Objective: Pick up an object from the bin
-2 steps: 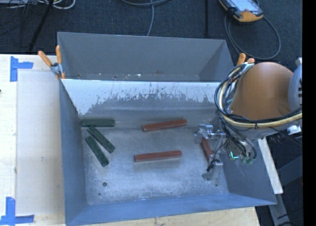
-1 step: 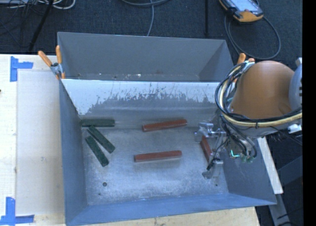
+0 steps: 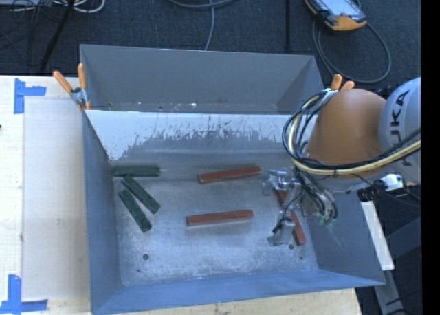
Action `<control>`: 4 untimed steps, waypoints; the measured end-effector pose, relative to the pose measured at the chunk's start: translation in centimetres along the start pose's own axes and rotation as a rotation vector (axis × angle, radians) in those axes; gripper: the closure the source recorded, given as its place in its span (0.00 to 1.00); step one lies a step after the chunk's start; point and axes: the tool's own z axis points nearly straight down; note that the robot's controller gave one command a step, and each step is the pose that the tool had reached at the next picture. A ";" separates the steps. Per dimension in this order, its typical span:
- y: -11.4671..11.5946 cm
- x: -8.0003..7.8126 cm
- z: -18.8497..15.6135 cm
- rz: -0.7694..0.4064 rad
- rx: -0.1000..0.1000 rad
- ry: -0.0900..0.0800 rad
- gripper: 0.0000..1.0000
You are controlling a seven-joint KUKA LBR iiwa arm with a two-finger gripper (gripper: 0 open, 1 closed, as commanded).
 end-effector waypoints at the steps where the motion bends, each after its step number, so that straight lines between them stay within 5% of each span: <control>1: 3.7 -1.6 5.9 0.086 -0.001 0.000 0.00; 2: 5.8 -2.0 10.6 -0.227 0.000 0.007 1.00; 3: 5.8 -2.0 10.6 -0.227 0.000 0.007 1.00; 4: 4.6 -4.7 -3.3 -0.228 0.000 0.004 1.00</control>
Offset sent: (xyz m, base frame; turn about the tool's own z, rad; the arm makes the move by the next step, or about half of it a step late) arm 0.0256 0.0562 -0.1053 -0.2268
